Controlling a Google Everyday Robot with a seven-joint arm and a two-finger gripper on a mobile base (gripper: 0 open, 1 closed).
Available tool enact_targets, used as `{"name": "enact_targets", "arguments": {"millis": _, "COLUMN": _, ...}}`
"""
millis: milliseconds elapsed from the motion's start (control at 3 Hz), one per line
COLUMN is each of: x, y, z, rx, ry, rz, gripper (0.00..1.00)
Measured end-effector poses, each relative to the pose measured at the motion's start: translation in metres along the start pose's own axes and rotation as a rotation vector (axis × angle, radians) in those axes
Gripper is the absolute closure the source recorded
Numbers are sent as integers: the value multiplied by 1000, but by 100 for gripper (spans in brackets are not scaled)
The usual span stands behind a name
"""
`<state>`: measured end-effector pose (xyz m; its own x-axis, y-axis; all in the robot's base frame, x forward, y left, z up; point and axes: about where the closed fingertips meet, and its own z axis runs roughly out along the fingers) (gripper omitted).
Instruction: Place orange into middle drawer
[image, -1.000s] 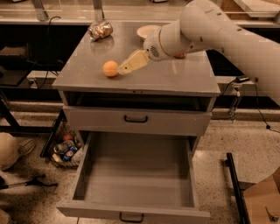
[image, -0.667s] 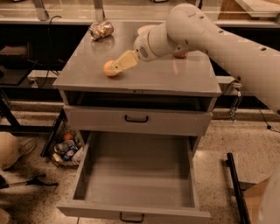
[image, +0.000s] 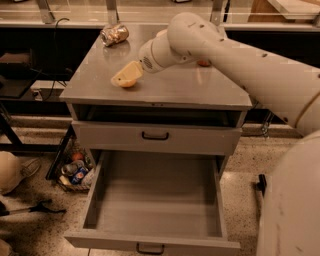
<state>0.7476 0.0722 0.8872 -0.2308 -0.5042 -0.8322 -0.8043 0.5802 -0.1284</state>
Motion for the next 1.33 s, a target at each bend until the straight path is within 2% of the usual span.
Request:
{"name": "enact_targets", "arguments": {"millis": 667, "x": 7, "y": 5, "z": 28, "rx": -8, "ry": 42, "rz": 21, "gripper": 0}}
{"name": "enact_targets", "arguments": {"millis": 1333, "x": 20, "y": 10, "z": 44, "rx": -33, "ry": 73, "rz": 42, "gripper": 50}}
